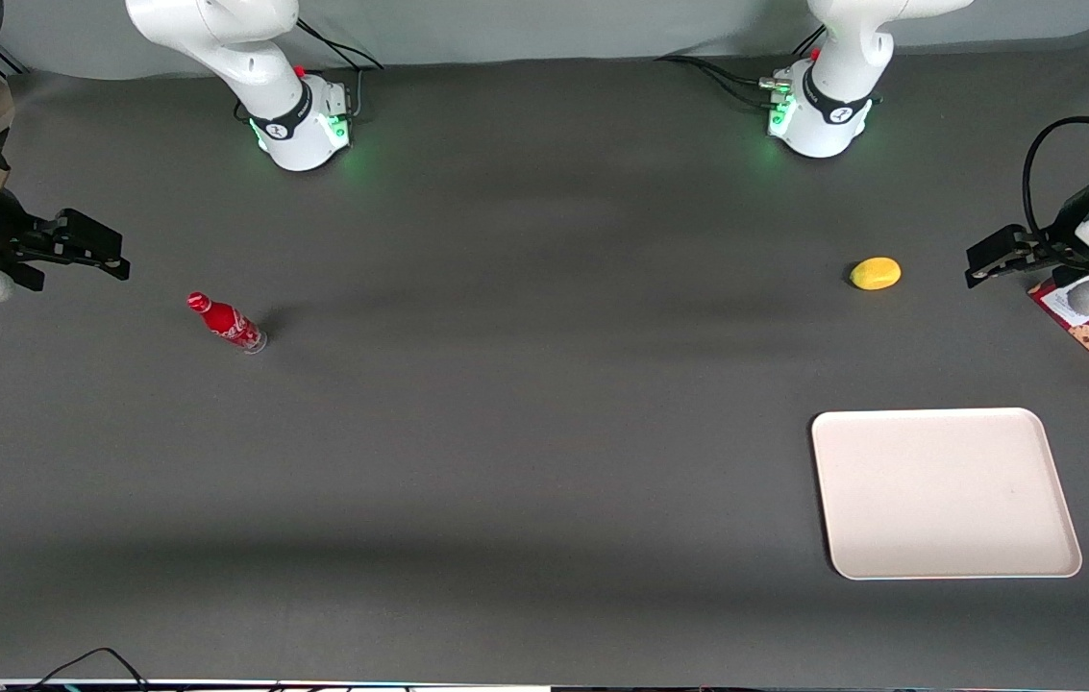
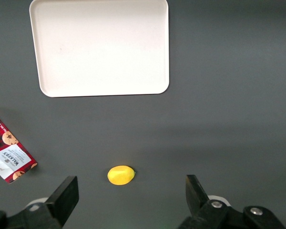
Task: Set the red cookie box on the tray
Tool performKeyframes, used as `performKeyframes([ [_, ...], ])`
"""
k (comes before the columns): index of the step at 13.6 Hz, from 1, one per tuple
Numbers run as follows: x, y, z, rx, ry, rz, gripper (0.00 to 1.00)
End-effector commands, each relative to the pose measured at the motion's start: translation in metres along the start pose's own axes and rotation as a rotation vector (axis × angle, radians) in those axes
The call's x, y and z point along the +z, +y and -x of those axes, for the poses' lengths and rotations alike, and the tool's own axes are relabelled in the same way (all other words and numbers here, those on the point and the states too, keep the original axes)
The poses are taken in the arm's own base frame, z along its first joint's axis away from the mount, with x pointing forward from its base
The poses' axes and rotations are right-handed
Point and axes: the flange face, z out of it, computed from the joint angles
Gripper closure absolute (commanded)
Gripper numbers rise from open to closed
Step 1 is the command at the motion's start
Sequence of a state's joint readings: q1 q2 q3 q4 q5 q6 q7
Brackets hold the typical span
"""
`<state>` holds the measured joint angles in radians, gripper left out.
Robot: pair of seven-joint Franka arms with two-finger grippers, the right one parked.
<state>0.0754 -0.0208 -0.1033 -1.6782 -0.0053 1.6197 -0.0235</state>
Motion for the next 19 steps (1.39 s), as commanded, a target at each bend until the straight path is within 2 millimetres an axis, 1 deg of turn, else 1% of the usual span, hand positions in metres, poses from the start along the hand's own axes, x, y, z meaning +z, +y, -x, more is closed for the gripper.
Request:
performKeyframes([
  [1, -0.0039, 0.0036, -0.0004, -0.012, -0.023, -0.010, 0.00],
  [2, -0.0067, 0.0043, -0.0010, -0.006, -0.017, -0.011, 0.00],
  [5, -0.0041, 0.0071, -0.0021, -0.001, -0.023, -0.016, 0.00],
  [19, -0.0030, 0.0058, -0.0001, -0.030, -0.037, -0.012, 0.00],
])
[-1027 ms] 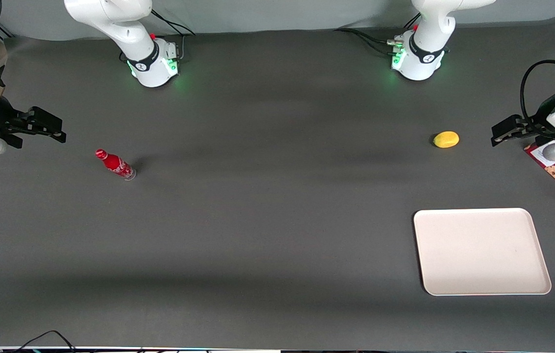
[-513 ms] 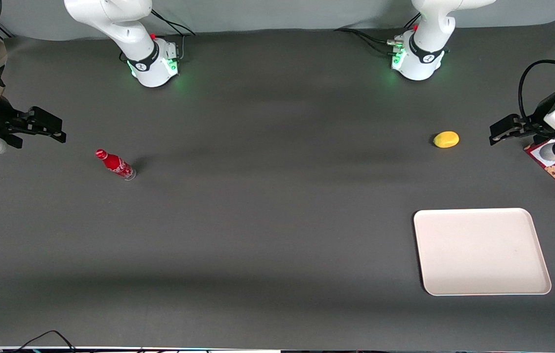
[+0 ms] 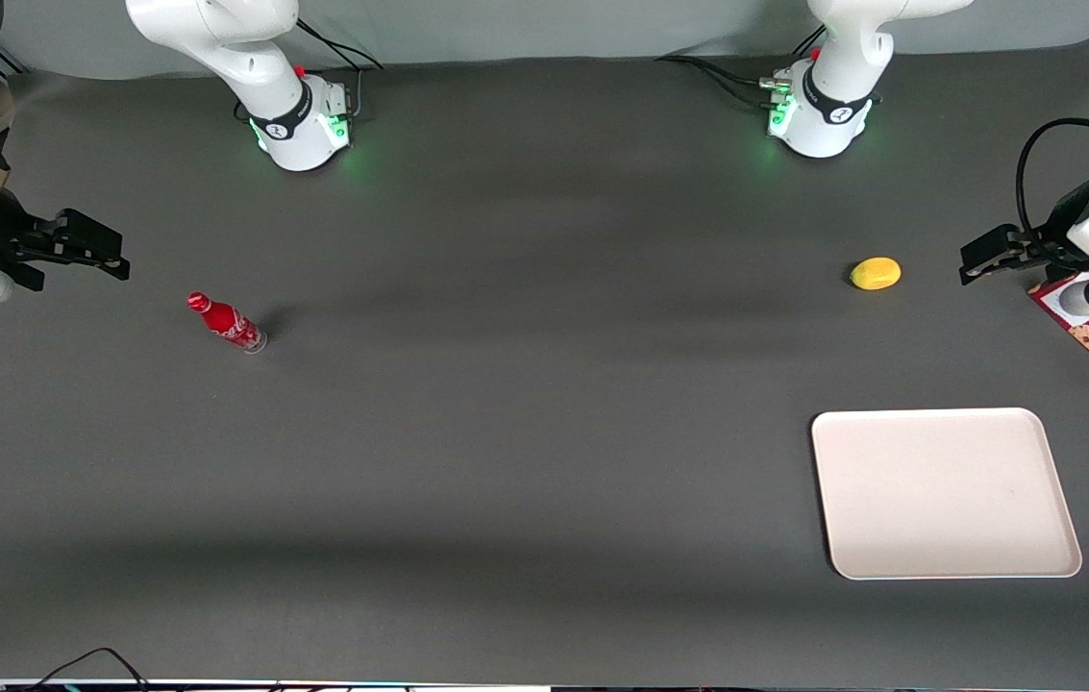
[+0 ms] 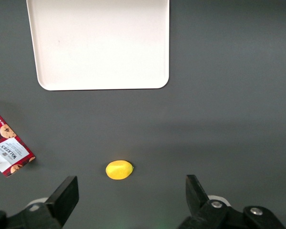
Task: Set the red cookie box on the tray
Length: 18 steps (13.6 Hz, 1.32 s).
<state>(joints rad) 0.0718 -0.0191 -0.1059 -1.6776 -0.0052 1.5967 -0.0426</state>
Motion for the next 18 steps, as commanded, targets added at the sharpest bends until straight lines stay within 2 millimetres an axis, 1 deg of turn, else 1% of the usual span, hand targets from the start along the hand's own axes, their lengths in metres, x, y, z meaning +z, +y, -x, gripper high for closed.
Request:
performKeyframes([
  [1, -0.005, 0.002, -0.002, -0.019, -0.014, -0.011, 0.00],
  [4, -0.005, -0.001, -0.001, -0.023, -0.022, -0.009, 0.00],
  [6, -0.005, -0.011, -0.001, -0.040, -0.025, -0.010, 0.00],
  [7, -0.004, -0.029, -0.001, -0.075, -0.028, -0.009, 0.00],
  [9, -0.004, -0.072, 0.008, -0.149, -0.066, -0.017, 0.00],
  [11, -0.002, -0.124, 0.017, -0.239, -0.091, -0.026, 0.00],
  [14, 0.001, -0.192, 0.033, -0.360, -0.097, -0.012, 0.00],
  [16, 0.004, -0.233, 0.048, -0.437, -0.101, -0.002, 0.00],
  [18, 0.011, -0.266, 0.063, -0.500, -0.117, 0.005, 0.00],
])
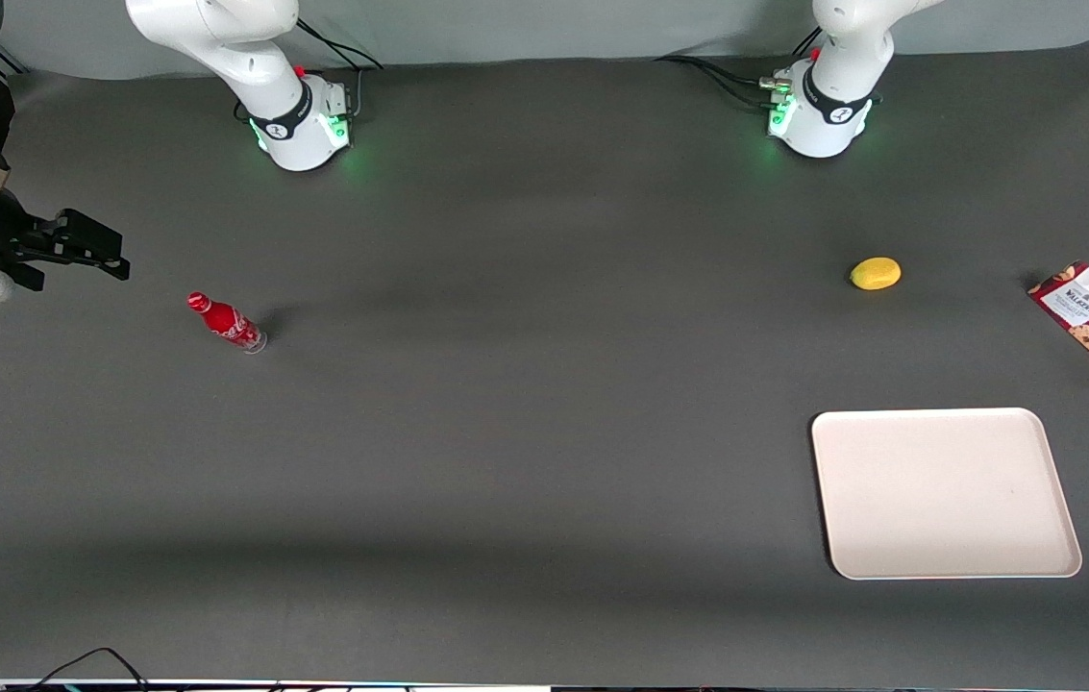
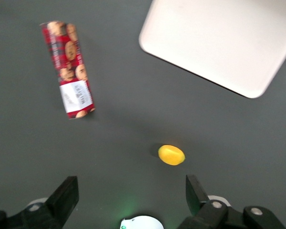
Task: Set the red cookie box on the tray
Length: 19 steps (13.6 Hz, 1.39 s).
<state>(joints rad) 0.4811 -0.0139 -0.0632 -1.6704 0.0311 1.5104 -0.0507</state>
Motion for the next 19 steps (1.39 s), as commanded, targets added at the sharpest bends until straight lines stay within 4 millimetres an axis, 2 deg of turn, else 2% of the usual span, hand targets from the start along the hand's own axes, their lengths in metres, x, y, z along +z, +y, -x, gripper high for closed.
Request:
performKeyframes([
  [1, 0.015, -0.049, -0.006, -0.080, -0.043, -0.001, 0.00],
  [2, 0.029, -0.070, -0.012, -0.105, -0.052, 0.005, 0.00],
  [4, 0.065, -0.095, -0.028, -0.105, -0.054, 0.012, 0.00],
  [6, 0.115, -0.113, -0.038, -0.089, -0.038, 0.016, 0.00],
  [8, 0.159, -0.158, -0.041, -0.065, -0.006, 0.033, 0.00],
  [9, 0.176, -0.170, -0.045, -0.039, 0.004, 0.047, 0.00],
  [11, 0.204, -0.179, -0.060, -0.044, 0.030, 0.074, 0.00],
  [15, 0.262, -0.185, -0.086, -0.048, 0.094, 0.048, 0.00],
  [19, 0.312, -0.193, -0.098, -0.030, 0.110, 0.106, 0.00],
])
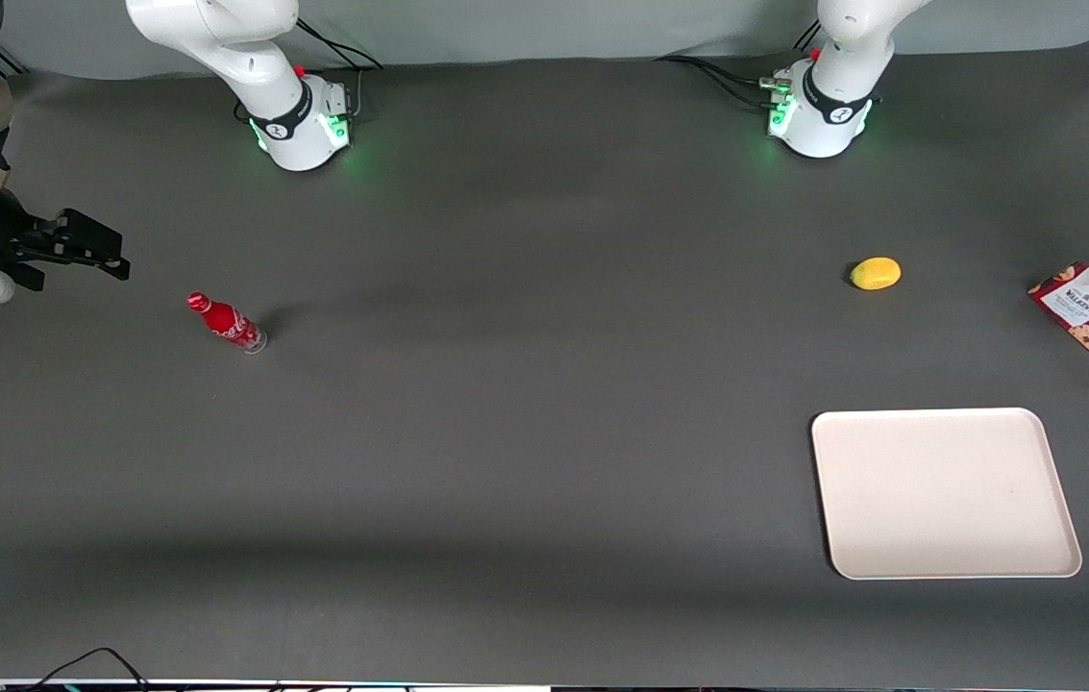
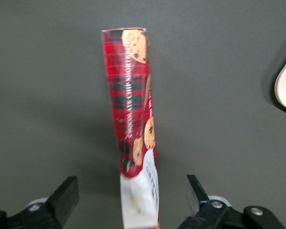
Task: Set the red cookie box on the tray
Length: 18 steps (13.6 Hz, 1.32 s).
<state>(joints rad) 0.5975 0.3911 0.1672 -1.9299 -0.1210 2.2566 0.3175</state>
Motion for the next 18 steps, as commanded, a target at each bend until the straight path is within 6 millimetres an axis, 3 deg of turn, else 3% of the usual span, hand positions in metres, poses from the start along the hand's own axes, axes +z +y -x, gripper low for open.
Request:
performKeyframes([
  [1, 0.025, -0.012, -0.002, 0.011, 0.009, 0.018, 0.00],
  [3, 0.040, -0.021, -0.001, -0.001, 0.005, 0.013, 0.00],
  [10, 0.070, -0.023, -0.001, -0.010, 0.021, 0.007, 0.00],
  [13, 0.079, -0.020, -0.001, -0.013, 0.017, 0.018, 0.12],
  [14, 0.081, -0.020, -0.001, 0.022, 0.014, 0.018, 0.20],
  [15, 0.081, -0.021, 0.000, 0.043, 0.013, 0.019, 0.36],
  [18, 0.080, -0.022, 0.000, 0.041, 0.016, 0.018, 1.00],
])
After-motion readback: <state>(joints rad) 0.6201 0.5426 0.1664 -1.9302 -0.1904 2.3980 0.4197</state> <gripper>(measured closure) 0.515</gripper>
